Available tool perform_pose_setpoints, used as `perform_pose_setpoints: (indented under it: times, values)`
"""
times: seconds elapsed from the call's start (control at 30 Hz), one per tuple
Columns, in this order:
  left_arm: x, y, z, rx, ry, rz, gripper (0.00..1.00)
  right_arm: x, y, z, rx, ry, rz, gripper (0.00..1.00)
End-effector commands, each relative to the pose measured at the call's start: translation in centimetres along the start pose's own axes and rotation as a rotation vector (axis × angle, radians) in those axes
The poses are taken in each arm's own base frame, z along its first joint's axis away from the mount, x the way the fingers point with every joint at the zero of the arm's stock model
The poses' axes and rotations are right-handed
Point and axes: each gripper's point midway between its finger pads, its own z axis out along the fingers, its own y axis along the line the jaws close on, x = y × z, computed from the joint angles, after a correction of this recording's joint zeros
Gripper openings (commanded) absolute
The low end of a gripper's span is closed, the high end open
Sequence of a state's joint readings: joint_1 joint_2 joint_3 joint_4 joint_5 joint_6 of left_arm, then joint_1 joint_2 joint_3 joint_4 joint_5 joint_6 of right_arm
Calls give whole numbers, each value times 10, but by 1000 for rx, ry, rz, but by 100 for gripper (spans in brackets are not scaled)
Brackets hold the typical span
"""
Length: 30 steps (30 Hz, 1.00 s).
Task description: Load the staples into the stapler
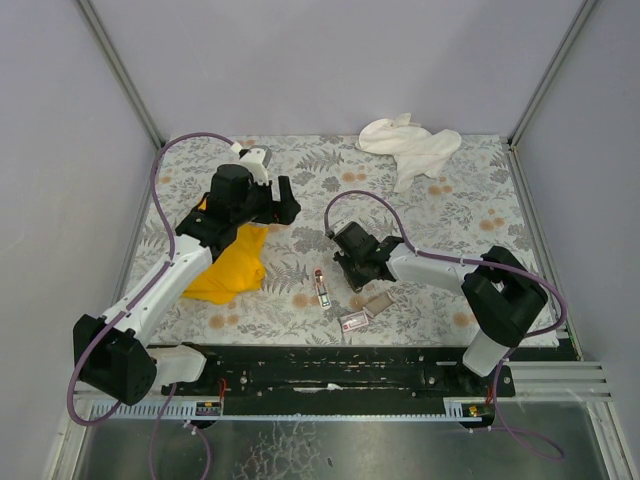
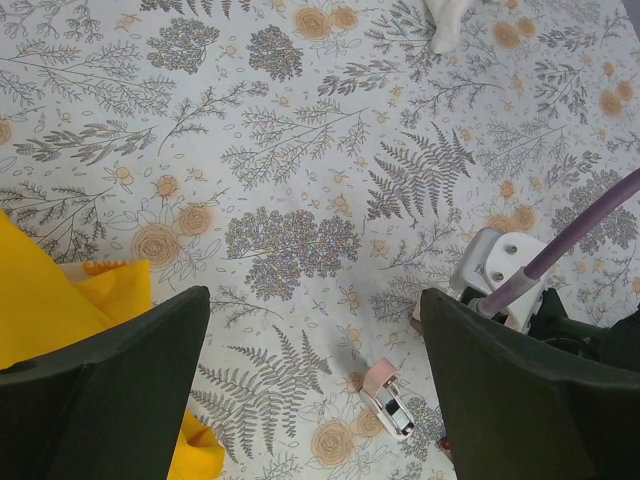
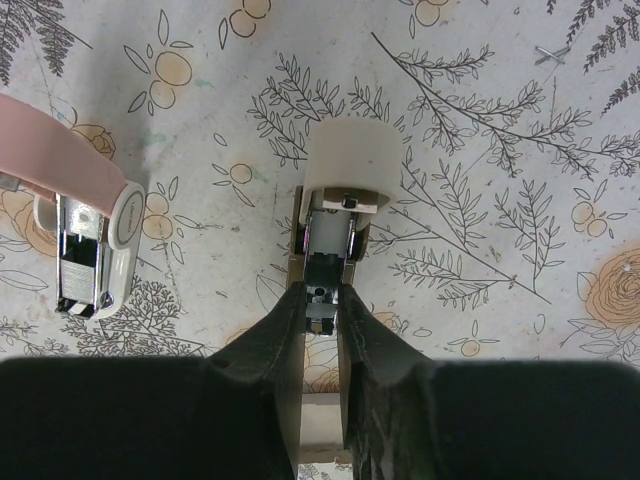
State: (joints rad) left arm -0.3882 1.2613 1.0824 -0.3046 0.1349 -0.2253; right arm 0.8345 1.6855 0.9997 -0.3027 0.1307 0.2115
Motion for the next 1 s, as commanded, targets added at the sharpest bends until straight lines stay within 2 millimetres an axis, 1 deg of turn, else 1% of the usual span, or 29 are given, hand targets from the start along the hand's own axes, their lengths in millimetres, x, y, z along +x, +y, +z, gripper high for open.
perform_pose_setpoints:
  times: [0.0,0.1,0.2,0.27,0.37,0.43,0.5,0.6,0.73,0.77,0.8,0.83,0.87,0.9,0.97]
  values:
    - [-19,-3,1,25,-71,-3,86,-2,0,3,14,10,-26,23]
    - [-19,-2,0,25,-73,-4,86,-5,0,1,13,7,-19,26]
    - [-19,-1,0,24,-73,-6,86,-11,1,-3,9,-9,-12,31]
    - [-17,-1,1,26,-67,-8,86,-15,2,-8,6,-20,-6,36]
    - [-11,-3,2,42,-52,-12,86,-21,3,-14,-1,-40,5,41]
    - [-5,-7,3,68,-38,-17,85,-31,4,-27,-12,-81,18,43]
    - [0,-16,3,124,-25,-26,83,-36,6,-36,-23,-107,39,45]
    - [20,-31,4,224,20,-67,79,-39,10,-51,-57,-150,83,48]
    - [61,-45,6,299,114,-114,75,-36,15,-67,-119,-194,145,52]
    - [72,-49,7,313,135,-121,74,-33,15,-70,-134,-200,160,53]
    - [88,-50,8,320,164,-125,74,-30,17,-73,-154,-208,175,55]
    - [94,-54,9,324,171,-119,74,-28,17,-76,-170,-218,190,56]
    - [108,-55,10,323,192,-112,74,-25,17,-79,-183,-228,205,57]
    - [118,-59,11,331,205,-99,74,-22,16,-82,-194,-237,218,59]
    - [130,-63,15,340,210,-79,74,-16,16,-86,-217,-252,240,61]
